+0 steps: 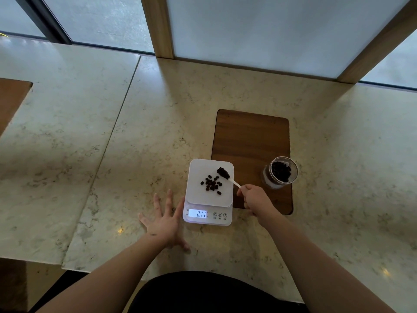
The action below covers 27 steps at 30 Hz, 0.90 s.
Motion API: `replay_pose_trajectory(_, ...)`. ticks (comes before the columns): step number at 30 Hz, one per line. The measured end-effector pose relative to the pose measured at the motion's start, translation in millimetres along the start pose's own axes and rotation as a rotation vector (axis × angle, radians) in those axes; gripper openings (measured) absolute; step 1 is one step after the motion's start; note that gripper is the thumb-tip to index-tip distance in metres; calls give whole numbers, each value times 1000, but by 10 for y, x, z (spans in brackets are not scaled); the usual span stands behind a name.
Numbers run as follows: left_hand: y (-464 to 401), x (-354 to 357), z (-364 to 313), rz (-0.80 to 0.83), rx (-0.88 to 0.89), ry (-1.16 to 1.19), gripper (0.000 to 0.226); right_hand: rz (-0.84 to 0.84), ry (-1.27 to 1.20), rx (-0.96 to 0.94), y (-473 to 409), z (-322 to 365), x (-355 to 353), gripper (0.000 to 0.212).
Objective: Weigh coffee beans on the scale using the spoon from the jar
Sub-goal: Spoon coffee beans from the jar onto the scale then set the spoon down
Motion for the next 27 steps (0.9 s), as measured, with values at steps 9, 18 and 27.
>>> replay_pose_trajectory(9, 31, -13, -14, 9, 10, -2, 162, 5, 18, -49, 19, -28, 78, 34)
replay_pose_trajectory(18, 6, -8, -3, -3, 5, -6, 162, -105, 199, -223, 55, -59, 103, 33)
replay_pose_trajectory(27, -27, 20, 12, -4, 13, -5, 165, -184, 528, -398, 135, 11, 145, 19)
Point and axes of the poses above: each hand's wrist, its own y-axis away from the middle knuckle, its own x-axis out of the palm, z = x × y, the point moved 4 cm from there along -y, towards the middle knuckle, and after that the axes turned 4 degrees about -x, right-handed, at the moved point
